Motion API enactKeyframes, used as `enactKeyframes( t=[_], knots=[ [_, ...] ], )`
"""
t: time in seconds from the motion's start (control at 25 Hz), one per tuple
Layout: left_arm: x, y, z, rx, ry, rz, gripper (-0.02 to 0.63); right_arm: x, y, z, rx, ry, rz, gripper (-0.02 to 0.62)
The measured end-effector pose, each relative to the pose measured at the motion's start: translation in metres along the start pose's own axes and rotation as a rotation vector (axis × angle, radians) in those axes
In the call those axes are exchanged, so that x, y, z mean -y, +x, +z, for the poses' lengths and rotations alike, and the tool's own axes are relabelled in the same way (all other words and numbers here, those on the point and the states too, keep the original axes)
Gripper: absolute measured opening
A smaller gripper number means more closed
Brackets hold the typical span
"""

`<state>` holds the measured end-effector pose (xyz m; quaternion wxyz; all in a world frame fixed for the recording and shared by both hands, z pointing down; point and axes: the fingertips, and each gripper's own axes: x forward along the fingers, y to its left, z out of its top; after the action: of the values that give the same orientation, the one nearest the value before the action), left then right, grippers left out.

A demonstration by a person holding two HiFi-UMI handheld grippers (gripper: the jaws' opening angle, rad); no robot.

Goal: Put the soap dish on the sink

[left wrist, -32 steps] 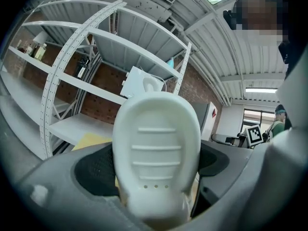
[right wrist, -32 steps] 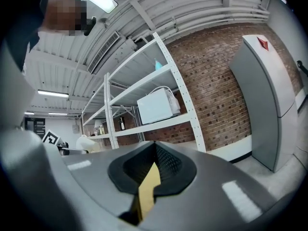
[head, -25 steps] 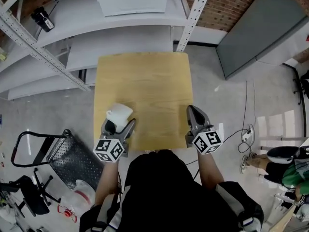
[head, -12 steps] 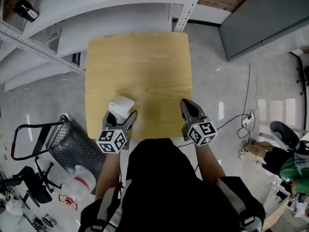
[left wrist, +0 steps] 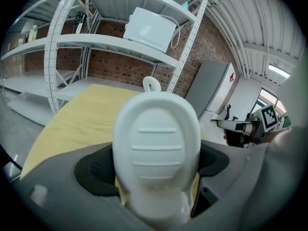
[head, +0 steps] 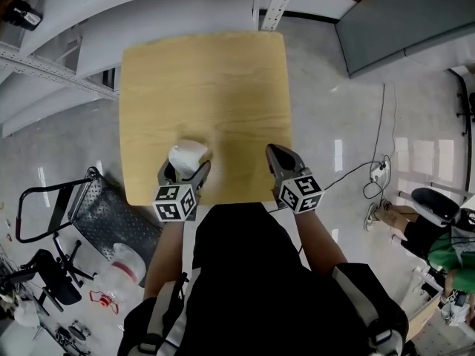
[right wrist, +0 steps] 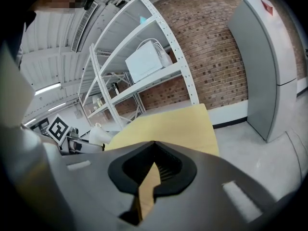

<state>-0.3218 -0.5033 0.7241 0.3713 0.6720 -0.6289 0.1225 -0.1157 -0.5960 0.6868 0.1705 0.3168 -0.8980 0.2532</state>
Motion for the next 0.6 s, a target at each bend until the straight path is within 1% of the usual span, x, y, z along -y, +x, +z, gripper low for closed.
enactKeyframes(
  t=[0.12, 0.28, 0.48, 0.6],
  knots=[
    [0.001, 0.009, -0.008, -0.064, 0.022, -0.004, 0.465, 0.001, 0.004, -0.006, -0.028, -0.004, -0.008, 0.006],
    [0.002, 0.022, -0.025, -0.198, 0.063, 0.003, 0.465, 0.003, 0.006, -0.013, -0.066, -0.016, -0.017, 0.006],
    [0.004, 0.033, -0.034, -0.28, 0.108, 0.016, 0.465, 0.007, 0.006, -0.019, -0.085, 0.004, -0.029, 0.006],
    [-0.001, 0.038, -0.039, -0.343, 0.145, 0.058, 0.465, 0.008, 0.004, -0.022, -0.091, 0.007, -0.034, 0.006]
  ],
)
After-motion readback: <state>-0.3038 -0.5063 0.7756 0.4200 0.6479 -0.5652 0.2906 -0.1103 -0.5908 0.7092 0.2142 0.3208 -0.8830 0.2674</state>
